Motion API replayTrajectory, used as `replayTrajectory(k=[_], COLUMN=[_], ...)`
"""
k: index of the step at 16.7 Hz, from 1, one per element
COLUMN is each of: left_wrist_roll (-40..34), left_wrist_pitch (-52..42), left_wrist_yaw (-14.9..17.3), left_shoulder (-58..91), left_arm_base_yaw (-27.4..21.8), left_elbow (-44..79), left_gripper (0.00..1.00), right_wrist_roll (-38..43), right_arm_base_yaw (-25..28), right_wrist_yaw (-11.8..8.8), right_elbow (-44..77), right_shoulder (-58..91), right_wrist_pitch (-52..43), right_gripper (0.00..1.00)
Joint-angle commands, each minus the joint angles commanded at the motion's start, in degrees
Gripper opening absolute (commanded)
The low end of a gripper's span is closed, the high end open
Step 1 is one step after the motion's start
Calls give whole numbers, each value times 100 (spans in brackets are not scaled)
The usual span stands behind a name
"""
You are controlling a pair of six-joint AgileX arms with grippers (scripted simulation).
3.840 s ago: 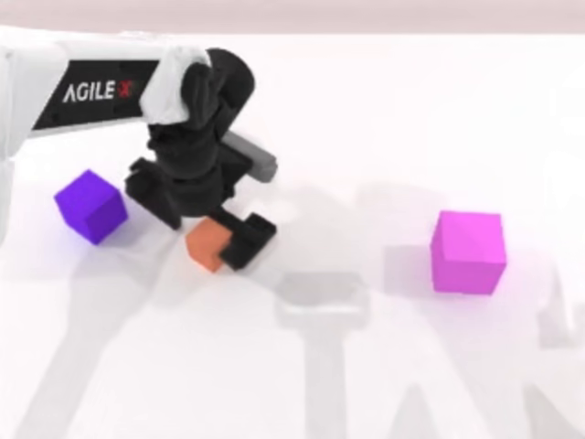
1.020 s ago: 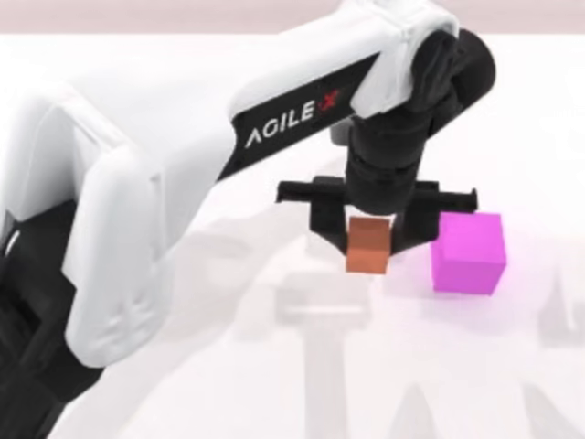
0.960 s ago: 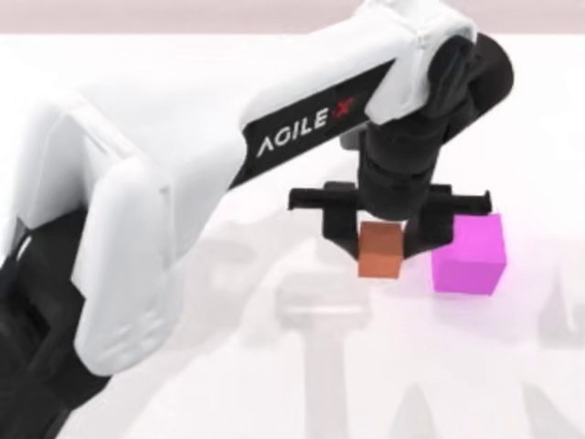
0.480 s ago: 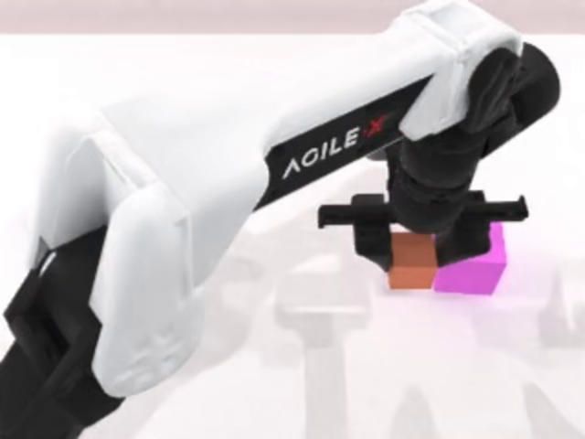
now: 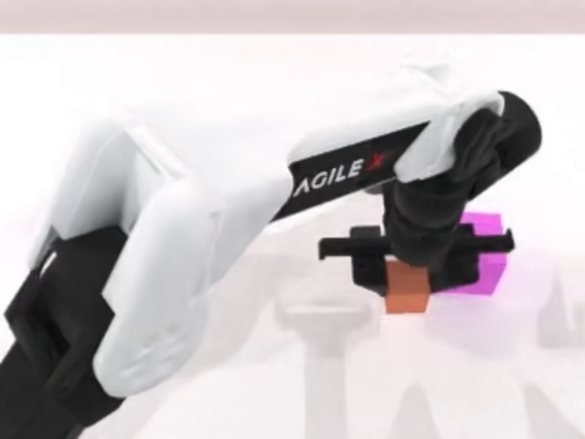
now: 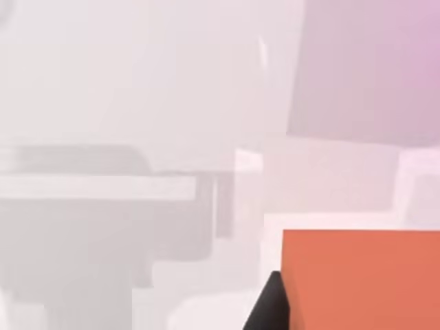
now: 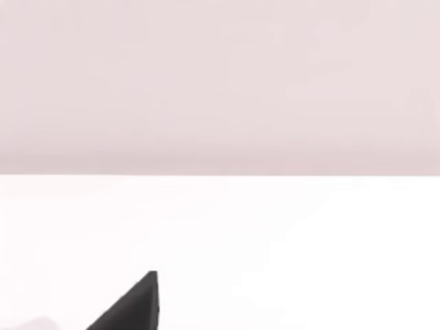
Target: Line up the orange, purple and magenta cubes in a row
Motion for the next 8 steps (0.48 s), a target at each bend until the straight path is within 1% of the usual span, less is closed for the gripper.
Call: replayTrajectory(k=[3, 7, 8], left_wrist_roll=[-5, -5, -5], left_wrist_pitch=[368, 375, 375], left_wrist_yaw=[-2, -2, -2], left_shoulder=[39, 41, 41], left_arm_base_yaw=[-9, -10, -10], left_elbow=[-361, -368, -368], left_gripper=[0, 0, 8], right_wrist_roll=[0, 0, 0], right_arm_base_yaw=[0, 0, 0], right_wrist_yaw=[0, 0, 0], right_elbow=[0, 0, 0], right_shoulder=[0, 0, 0], right_wrist_pitch=[0, 0, 0], right_gripper=[100, 100, 100])
